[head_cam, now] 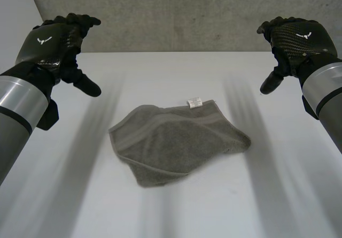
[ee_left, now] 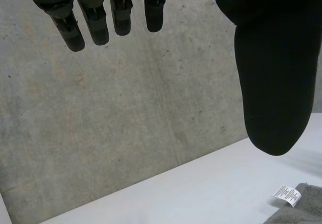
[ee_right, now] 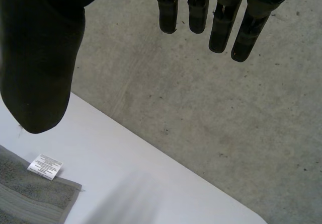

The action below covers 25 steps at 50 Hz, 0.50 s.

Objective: Fold the towel.

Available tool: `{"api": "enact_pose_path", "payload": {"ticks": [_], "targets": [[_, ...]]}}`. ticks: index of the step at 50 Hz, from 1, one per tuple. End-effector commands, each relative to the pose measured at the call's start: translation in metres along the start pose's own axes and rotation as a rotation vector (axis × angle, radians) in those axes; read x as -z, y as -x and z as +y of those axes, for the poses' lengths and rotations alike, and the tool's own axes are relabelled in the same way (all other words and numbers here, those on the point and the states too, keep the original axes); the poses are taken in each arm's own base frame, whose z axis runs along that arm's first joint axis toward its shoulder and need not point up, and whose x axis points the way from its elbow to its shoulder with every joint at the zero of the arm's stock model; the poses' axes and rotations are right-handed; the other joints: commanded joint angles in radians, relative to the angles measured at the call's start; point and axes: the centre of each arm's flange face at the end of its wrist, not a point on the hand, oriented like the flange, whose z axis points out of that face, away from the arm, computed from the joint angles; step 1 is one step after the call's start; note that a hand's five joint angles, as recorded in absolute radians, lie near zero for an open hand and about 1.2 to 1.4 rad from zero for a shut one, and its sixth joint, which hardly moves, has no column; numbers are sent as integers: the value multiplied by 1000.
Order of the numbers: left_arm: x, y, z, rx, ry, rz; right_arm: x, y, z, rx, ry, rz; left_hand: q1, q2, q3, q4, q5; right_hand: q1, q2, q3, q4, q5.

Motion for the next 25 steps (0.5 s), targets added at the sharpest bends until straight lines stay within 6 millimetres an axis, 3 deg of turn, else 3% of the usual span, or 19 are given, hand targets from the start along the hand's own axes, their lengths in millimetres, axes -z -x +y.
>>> {"api": "enact_pose_path", "payload": {"ticks": [1,9,14,16,18,19,21,22,24,25], "targets": [[-2,0,6,-1,17,0,0,-1,0,-5,-2,6,7,11,10,11,-14,-58,-72,-67,-82,-58],[1,-4,11,-3,26,20,0,4,-2,26,-10,-44,15,20,19,20,-5,-58,-72,-67,-82,-58],[3,-6,31,-68,96,40,5,16,10,201,42,-174,21,26,25,26,1,-58,-72,-67,-82,-58],[9,-13,54,-169,167,94,5,26,35,309,142,-274,27,32,30,32,6,-58,-72,-67,-82,-58],[14,-18,65,-228,202,137,6,31,46,337,192,-314,30,35,33,35,9,-58,-72,-67,-82,-58],[14,-18,66,-228,202,137,6,36,58,339,244,-343,30,35,33,35,9,-58,-72,-67,-82,-58],[28,-31,85,-334,260,236,5,38,69,329,289,-361,30,35,33,35,9,-58,-72,-67,-82,-58],[28,-31,85,-335,261,237,5,38,69,329,289,-361,30,35,33,35,9,-58,-72,-67,-82,-58],[38,-36,103,-413,309,294,0,46,96,308,374,-403,33,38,36,38,12,-58,-72,-67,-82,-58],[38,-36,103,-413,309,294,0,46,96,308,374,-403,33,38,36,38,12,-58,-72,-67,-82,-58]]}}
